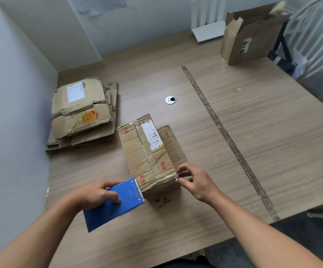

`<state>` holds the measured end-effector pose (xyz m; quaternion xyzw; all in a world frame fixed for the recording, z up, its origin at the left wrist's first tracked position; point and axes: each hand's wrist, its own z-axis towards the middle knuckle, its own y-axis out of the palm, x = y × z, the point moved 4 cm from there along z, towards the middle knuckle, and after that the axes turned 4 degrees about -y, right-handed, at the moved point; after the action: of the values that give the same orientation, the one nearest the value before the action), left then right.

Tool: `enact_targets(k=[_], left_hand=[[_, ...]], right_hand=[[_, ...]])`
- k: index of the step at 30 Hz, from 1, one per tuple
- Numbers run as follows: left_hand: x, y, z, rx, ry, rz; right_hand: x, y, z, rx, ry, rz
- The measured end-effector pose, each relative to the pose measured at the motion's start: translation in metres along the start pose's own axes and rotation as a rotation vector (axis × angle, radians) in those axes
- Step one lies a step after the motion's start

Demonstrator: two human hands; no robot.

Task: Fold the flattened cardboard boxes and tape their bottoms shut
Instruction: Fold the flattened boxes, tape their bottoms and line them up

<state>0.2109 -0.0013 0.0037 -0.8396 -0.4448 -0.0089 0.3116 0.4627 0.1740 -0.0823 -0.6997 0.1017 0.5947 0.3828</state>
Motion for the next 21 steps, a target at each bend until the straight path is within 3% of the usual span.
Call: enact_targets(k=[4,10,21], left_hand=[[0.002,0.000,0.000,-0.005,0.000,0.003],[-0.002,-0.001,0.002,-0.019,0.011,0.017],[-0.002,-0.001,0.002,-0.005,0.027,0.016]], right_hand=[[0.000,0.003,-0.002,0.042,0.021,0.055],[0.009,0.004,-0.006,0.019,0.179,0.347],[0.009,-0.001,0.008,-0.049,0.128,0.187]])
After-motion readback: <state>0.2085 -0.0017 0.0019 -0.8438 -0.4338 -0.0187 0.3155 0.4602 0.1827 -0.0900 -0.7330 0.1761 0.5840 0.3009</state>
